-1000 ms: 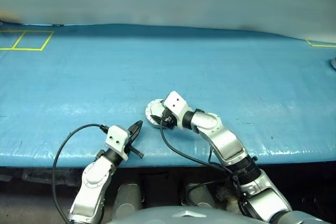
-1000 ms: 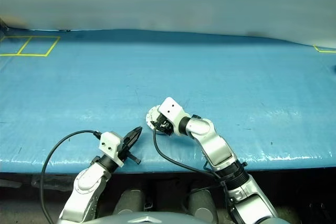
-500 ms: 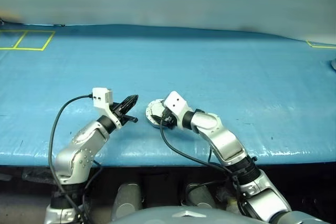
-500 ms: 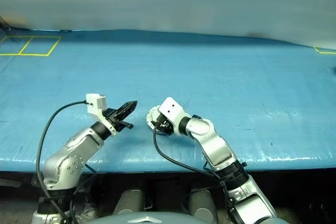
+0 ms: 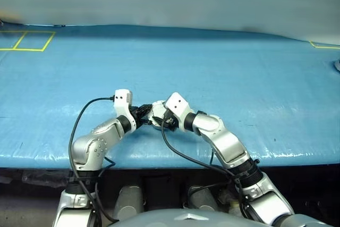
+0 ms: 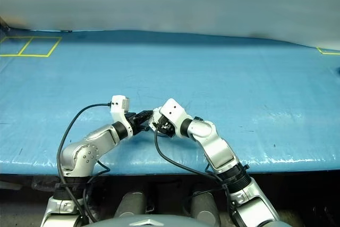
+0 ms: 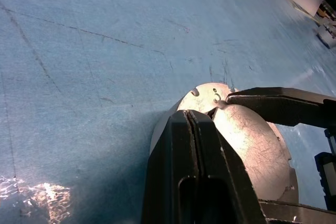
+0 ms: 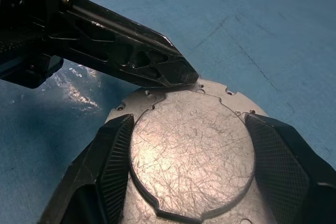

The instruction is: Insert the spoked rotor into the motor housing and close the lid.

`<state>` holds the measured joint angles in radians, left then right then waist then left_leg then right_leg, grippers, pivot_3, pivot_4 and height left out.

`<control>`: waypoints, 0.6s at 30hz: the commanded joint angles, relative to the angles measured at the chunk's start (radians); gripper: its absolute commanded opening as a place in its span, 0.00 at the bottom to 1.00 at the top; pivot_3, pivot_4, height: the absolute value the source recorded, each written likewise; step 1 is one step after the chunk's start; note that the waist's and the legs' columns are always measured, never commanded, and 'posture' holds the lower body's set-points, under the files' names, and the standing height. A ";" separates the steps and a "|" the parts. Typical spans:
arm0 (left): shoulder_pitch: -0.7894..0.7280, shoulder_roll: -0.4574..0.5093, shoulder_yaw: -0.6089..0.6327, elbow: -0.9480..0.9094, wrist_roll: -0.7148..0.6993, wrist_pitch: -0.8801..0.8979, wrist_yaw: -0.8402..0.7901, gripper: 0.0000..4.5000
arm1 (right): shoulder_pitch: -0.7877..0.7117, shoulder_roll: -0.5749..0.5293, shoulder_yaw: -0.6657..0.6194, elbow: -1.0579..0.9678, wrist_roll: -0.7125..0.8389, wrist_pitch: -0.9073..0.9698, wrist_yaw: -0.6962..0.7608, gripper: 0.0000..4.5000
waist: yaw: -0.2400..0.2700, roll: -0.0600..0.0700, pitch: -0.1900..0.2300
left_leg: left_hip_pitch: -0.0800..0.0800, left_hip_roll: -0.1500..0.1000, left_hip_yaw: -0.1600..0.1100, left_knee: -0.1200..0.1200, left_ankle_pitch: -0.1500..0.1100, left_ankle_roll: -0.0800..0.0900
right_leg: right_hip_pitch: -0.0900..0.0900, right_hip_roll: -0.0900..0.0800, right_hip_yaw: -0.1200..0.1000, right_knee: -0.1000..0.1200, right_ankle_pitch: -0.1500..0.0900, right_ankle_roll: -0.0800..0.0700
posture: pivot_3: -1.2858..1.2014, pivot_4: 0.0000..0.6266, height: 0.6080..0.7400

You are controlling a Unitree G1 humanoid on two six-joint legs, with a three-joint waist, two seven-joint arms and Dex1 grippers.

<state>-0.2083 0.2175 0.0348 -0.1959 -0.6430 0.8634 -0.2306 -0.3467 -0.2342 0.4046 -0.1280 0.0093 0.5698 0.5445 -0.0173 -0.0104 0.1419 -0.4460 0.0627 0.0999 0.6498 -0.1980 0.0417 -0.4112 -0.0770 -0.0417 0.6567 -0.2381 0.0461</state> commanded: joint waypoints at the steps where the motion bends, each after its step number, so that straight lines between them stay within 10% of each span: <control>1: 0.008 -0.005 -0.006 -0.011 -0.001 0.014 -0.020 0.00 | 0.021 -0.007 0.012 0.005 0.000 0.036 0.010 0.67 | 0.001 0.000 0.000 | 0.000 0.000 0.000 0.000 0.000 0.000 | 0.000 0.000 0.000 0.000 0.000 0.000 | 0.52 0.24 1.00; 6: 0.013 0.000 -0.013 -0.025 -0.002 0.032 -0.036 0.00 | 0.028 -0.008 0.017 0.004 -0.004 0.042 0.009 0.67 | 0.004 0.000 0.000 | 0.000 0.000 0.000 -0.001 0.000 0.000 | 0.000 -0.001 0.000 0.000 0.000 0.000 | 0.52 0.24 1.00; 10: 0.008 0.003 -0.015 -0.020 0.012 0.042 -0.034 0.00 | 0.036 0.001 0.007 0.004 -0.001 0.050 -0.005 0.98 | 0.005 0.000 0.000 | 0.000 0.001 -0.001 -0.001 0.000 0.000 | 0.000 -0.001 0.000 -0.001 0.000 0.000 | 0.52 0.24 1.00; 18: 0.000 0.016 -0.034 -0.017 0.031 0.038 -0.050 0.00 | 0.096 0.040 -0.114 -0.160 0.059 0.131 -0.089 0.99 | 0.008 -0.001 0.000 | 0.000 0.000 -0.001 -0.001 -0.001 -0.001 | 0.000 -0.003 0.000 -0.001 0.000 0.000 | 0.52 0.24 1.00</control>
<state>-0.2105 0.2270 0.0203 -0.2044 -0.6294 0.8877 -0.2768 -0.2633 -0.2026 0.3531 -0.2285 0.0331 0.6456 0.4771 -0.0096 -0.0112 0.1414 -0.4468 0.0628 0.0985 0.6490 -0.1998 0.0394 -0.4113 -0.0804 -0.0419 0.6559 -0.2382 0.0459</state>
